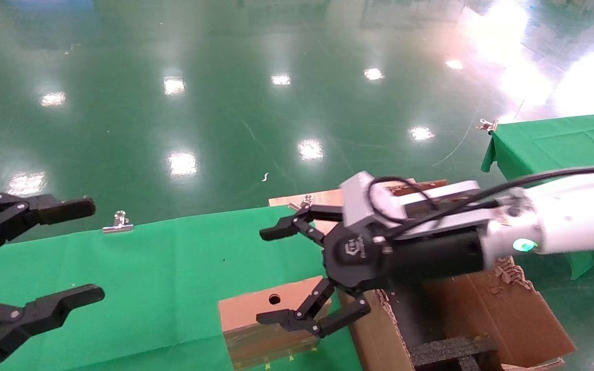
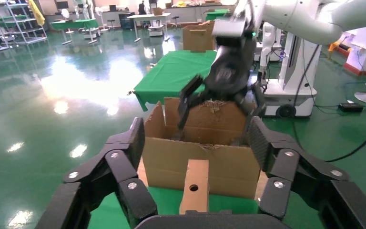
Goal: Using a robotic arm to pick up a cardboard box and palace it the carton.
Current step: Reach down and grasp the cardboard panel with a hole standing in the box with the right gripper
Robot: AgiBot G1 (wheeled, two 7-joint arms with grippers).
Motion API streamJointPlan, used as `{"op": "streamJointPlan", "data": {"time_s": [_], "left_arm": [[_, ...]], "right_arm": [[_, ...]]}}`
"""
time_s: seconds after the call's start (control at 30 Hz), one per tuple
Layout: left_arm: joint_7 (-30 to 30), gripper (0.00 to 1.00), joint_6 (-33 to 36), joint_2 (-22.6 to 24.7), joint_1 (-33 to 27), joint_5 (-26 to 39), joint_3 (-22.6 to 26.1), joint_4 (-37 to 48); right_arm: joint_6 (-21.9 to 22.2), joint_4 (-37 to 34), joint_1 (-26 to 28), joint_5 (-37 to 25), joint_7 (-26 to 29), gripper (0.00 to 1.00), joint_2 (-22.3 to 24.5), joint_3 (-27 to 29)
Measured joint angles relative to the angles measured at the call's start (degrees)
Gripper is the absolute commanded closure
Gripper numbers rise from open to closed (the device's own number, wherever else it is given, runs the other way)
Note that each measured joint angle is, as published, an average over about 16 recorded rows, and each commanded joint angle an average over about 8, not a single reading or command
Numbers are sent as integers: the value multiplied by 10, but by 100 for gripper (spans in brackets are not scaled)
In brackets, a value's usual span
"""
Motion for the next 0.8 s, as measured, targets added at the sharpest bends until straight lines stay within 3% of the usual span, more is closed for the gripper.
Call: {"op": "streamJointPlan", "data": {"time_s": [0.3, 0.8], "left_arm": [[0, 100, 0, 0, 0, 0, 0, 0], [0, 100, 0, 0, 0, 0, 0, 0]], "right_arm": [[-15, -66, 86, -113, -16, 0, -69, -93], [-12, -167, 190, -246, -84, 0, -182, -229]]}}
